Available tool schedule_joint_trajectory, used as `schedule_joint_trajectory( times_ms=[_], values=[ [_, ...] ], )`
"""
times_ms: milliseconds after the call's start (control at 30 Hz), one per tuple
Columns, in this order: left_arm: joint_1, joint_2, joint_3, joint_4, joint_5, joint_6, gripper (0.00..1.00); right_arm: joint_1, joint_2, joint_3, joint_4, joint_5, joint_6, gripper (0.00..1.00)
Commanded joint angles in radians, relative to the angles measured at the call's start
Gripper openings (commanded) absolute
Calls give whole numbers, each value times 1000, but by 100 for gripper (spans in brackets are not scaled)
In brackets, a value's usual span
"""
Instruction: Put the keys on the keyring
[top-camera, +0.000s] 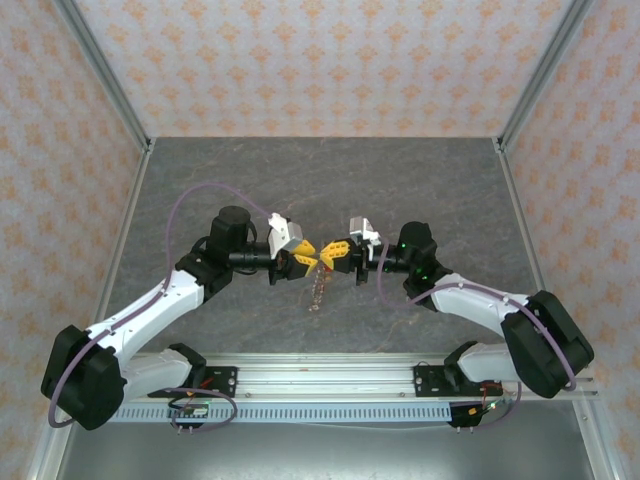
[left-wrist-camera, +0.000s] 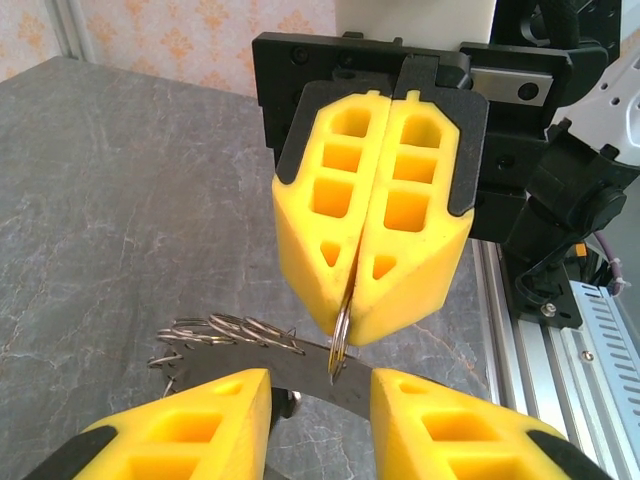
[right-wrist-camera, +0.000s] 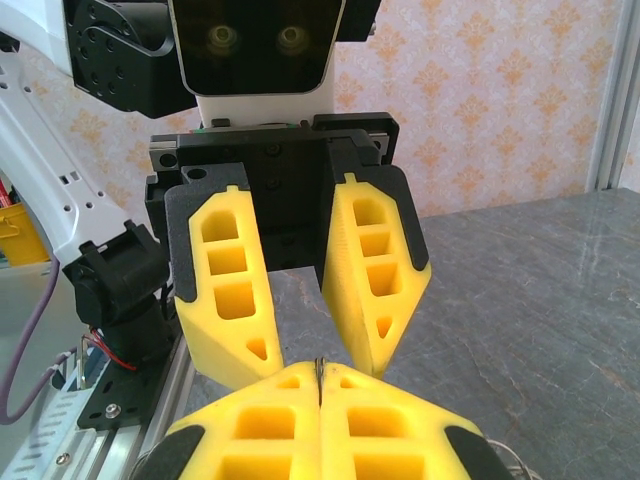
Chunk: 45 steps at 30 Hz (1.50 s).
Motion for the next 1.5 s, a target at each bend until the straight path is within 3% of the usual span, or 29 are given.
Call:
schedule_joint_trajectory(
  times_ms=[0, 333, 500, 600, 700, 800, 1133, 1467],
  values=[
    [-8, 9, 43, -4, 52, 26, 31, -4, -3, 48, 59, -40, -9, 0],
    [-21, 42, 82, -63, 60, 67, 23, 2, -4, 51, 74, -41, 1, 0],
    [-26, 52, 94, -95, 48, 88, 0, 4, -13, 51, 45, -38, -11, 0],
    [-26, 40, 87, -89, 0, 82, 0, 4, -58, 51, -111, -6, -107, 8],
    [-30, 14, 67, -54, -82, 73, 0, 4, -148, 74, -404, 51, -282, 22],
    [-37, -22, 30, 14, -175, 52, 0, 1, -220, 54, -511, 154, -351, 32],
    [-140, -123, -1, -34, -405, 194, 0, 2, -286, 30, -560, 300, -395, 31],
    [-176, -118, 60, -175, -450, 270, 0, 68, -241, 219, -858, 356, -670, 30]
  ],
)
